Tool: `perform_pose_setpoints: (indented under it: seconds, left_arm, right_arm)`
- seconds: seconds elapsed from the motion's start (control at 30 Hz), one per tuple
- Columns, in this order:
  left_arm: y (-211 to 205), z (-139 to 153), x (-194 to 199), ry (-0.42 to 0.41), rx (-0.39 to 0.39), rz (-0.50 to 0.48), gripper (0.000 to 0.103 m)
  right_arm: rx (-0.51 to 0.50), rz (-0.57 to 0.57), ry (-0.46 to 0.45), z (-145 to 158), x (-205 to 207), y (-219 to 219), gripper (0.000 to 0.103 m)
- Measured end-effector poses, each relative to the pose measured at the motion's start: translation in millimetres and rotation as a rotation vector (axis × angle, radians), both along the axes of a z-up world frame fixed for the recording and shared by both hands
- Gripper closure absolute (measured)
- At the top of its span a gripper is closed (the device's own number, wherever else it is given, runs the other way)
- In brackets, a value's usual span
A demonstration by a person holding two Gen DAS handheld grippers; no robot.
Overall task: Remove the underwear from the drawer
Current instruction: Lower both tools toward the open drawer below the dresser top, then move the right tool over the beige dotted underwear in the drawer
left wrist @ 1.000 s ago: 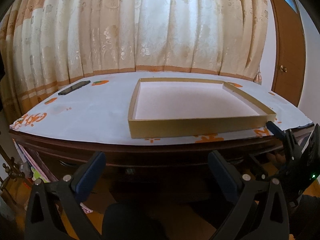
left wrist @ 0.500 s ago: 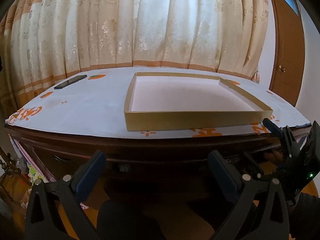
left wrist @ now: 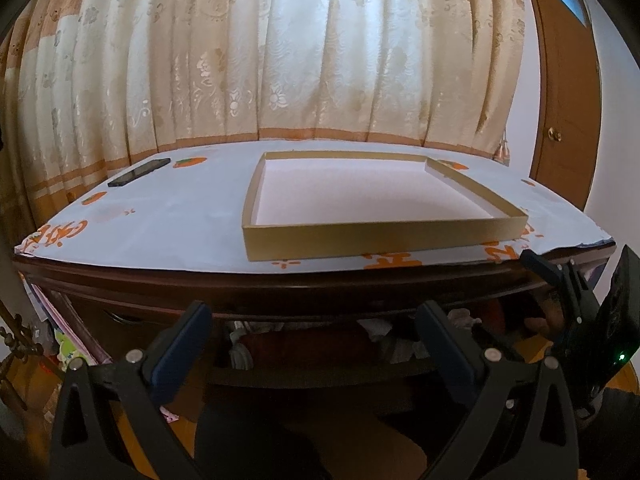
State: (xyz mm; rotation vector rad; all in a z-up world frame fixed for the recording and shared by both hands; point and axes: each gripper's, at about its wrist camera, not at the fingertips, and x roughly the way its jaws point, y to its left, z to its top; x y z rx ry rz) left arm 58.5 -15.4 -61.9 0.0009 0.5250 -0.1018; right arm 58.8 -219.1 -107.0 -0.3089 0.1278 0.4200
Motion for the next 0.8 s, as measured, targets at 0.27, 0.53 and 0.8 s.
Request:
perform_pose_setpoints:
  seconds: [0.27, 0.53, 0.8]
  left_arm:
    - [2, 8, -9, -0.02, -0.002, -0.001, 0.0]
    - [5, 14, -25, -0.044, 0.007, -0.004, 0.0]
    - [7, 15, -36, -0.049, 0.018, 0.008, 0.0]
  right_arm:
    - [-0.013, -0.009, 0.033, 2, -10, -2, 0.0]
    - [-0.019, -0.008, 0.062, 2, -24, -3, 0.0]
    - [0.005, -0.006, 0.092, 8, -31, -9, 0.0]
